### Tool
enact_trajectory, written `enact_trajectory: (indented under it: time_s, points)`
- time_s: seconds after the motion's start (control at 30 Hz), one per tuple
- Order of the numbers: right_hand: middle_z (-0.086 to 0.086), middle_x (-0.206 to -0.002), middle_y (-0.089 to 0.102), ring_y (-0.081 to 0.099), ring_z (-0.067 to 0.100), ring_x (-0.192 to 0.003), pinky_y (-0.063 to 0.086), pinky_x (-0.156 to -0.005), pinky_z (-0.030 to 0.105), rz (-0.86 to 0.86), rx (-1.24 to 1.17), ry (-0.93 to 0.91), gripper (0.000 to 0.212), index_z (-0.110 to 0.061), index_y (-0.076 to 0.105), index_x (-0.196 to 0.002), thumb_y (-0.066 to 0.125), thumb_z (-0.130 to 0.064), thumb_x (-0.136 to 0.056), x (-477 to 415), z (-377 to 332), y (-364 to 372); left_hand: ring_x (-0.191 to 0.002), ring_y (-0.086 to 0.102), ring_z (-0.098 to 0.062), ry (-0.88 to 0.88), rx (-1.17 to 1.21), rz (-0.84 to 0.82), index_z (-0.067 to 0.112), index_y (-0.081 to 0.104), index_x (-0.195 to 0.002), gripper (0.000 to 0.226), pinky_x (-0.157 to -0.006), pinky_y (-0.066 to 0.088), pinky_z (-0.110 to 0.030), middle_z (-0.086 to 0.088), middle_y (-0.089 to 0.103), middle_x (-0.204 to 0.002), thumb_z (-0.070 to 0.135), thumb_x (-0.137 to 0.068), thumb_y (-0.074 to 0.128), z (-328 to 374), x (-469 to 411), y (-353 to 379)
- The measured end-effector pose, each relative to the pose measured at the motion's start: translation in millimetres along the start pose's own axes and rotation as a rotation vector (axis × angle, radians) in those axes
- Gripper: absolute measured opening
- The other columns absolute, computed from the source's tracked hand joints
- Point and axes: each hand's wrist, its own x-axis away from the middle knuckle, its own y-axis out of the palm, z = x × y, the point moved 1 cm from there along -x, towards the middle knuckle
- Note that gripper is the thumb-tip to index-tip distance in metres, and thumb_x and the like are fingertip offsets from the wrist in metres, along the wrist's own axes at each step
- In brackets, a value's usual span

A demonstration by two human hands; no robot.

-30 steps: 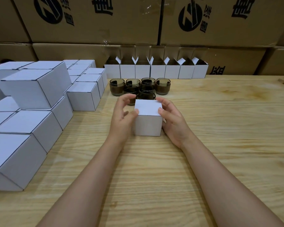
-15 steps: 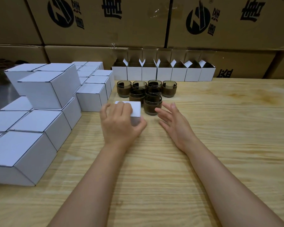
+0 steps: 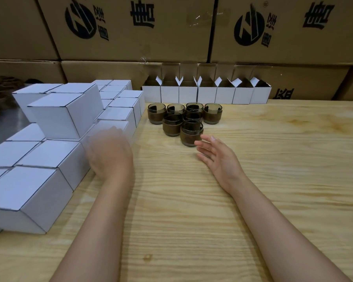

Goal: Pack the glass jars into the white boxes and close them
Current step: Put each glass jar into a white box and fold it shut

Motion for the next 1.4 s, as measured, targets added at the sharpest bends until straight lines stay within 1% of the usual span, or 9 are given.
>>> enact_trajectory:
  time_s: [0.17, 0.4, 0.57, 0.77, 0.9, 1.0, 1.1, 1.27, 1.4]
  points:
    - [0.007, -0.104, 0.068, 0.058, 0.022, -0.108, 0.049, -0.092, 0.033, 0.003, -0.018, -0.005, 0.018, -0.016, 0.062, -0.105, 0.048, -0.023, -0.096, 0.1, 0.2, 0.1, -0.136, 0.04, -0.028, -0.007, 0.051, -0.1, 0.0, 0.06, -0.123, 0.029, -0.106, 0.029, -0.041, -0.012, 0.057, -0.134, 0.01, -0.1, 0.046, 0.3, -1.9, 0.5]
    - [0.007, -0.105, 0.067, 0.059, 0.023, -0.109, 0.048, -0.095, 0.035, -0.002, -0.009, 0.0, 0.021, -0.014, 0.061, -0.109, 0.046, -0.023, -0.097, 1.1, -0.1, 0.4, -0.14, 0.034, -0.027, 0.013, -0.033, -0.167, 0.001, 0.054, -0.131, 0.034, -0.105, 0.028, -0.043, -0.013, 0.049, -0.143, 0.012, -0.101, 0.043, 0.2, -4.6, 1.5]
    - [0.009, -0.106, 0.067, 0.059, 0.025, -0.11, 0.048, -0.096, 0.036, 0.0, -0.006, 0.007, 0.02, -0.014, 0.061, -0.109, 0.045, -0.022, -0.098, 2.7, -2.4, 2.2, -0.136, 0.038, -0.028, 0.009, -0.077, -0.186, 0.005, 0.055, -0.131, 0.034, -0.099, 0.03, -0.045, -0.013, 0.05, -0.142, 0.013, -0.099, 0.048, -1.3, -8.2, 3.2]
    - [0.011, -0.107, 0.067, 0.06, 0.026, -0.11, 0.048, -0.098, 0.037, 0.002, -0.007, 0.02, 0.021, -0.013, 0.061, -0.11, 0.045, -0.021, -0.098, 3.4, -3.3, 2.9, -0.126, 0.043, -0.028, 0.044, -0.232, -0.209, 0.013, 0.057, -0.127, 0.031, -0.097, 0.019, -0.039, -0.007, 0.056, -0.135, 0.021, -0.098, 0.048, -1.9, -17.9, 4.5]
    - [0.012, -0.108, 0.067, 0.06, 0.027, -0.111, 0.048, -0.099, 0.039, 0.004, -0.01, 0.028, 0.023, -0.011, 0.06, -0.112, 0.046, -0.02, -0.097, 3.3, -3.6, 2.6, -0.124, 0.042, -0.03, 0.025, -0.276, -0.21, 0.008, 0.058, -0.12, 0.029, -0.108, 0.015, -0.044, -0.011, 0.056, -0.129, 0.018, -0.094, 0.05, 5.7, -20.3, 3.9]
    - [0.013, -0.109, 0.067, 0.061, 0.027, -0.109, 0.049, -0.097, 0.037, 0.004, -0.02, 0.026, 0.024, -0.01, 0.06, -0.114, 0.047, -0.02, -0.096, 3.8, -3.4, 2.3, -0.13, 0.041, -0.037, 0.136, -0.118, -0.132, 0.0, 0.059, -0.12, 0.037, -0.111, 0.015, -0.048, -0.021, 0.051, -0.135, 0.015, -0.086, 0.063, 24.9, -18.0, 5.0]
    - [0.015, -0.109, 0.068, 0.063, 0.026, -0.108, 0.05, -0.095, 0.034, 0.016, -0.021, 0.022, 0.03, -0.01, 0.062, -0.112, 0.053, -0.025, -0.088, 3.9, -3.7, 4.0, -0.118, 0.052, -0.037, 0.303, 0.148, -0.148, 0.001, 0.061, -0.118, 0.034, -0.101, 0.035, -0.044, -0.018, 0.06, -0.123, 0.005, -0.085, 0.061, 50.1, -18.9, 17.7]
    - [0.015, -0.104, 0.07, 0.064, 0.028, -0.106, 0.051, -0.091, 0.034, 0.036, 0.025, 0.001, 0.041, -0.01, 0.066, -0.107, 0.057, -0.033, -0.075, 3.2, -0.7, 6.1, -0.114, 0.052, -0.021, 0.088, 0.345, -0.371, 0.015, 0.058, -0.122, 0.03, -0.087, 0.039, -0.031, -0.001, 0.059, -0.122, 0.017, -0.093, 0.051, 80.7, -77.7, 66.7]
    - [0.015, -0.101, 0.071, 0.066, 0.027, -0.101, 0.05, -0.088, 0.035, 0.034, 0.049, -0.018, 0.042, -0.012, 0.07, -0.103, 0.059, -0.036, -0.071, 2.2, 4.8, 3.5, -0.098, 0.058, -0.029, 0.018, 0.201, -0.438, 0.009, 0.064, -0.107, 0.023, -0.073, 0.045, -0.034, -0.01, 0.062, -0.111, 0.016, -0.091, 0.048, 90.4, -143.0, 110.9]
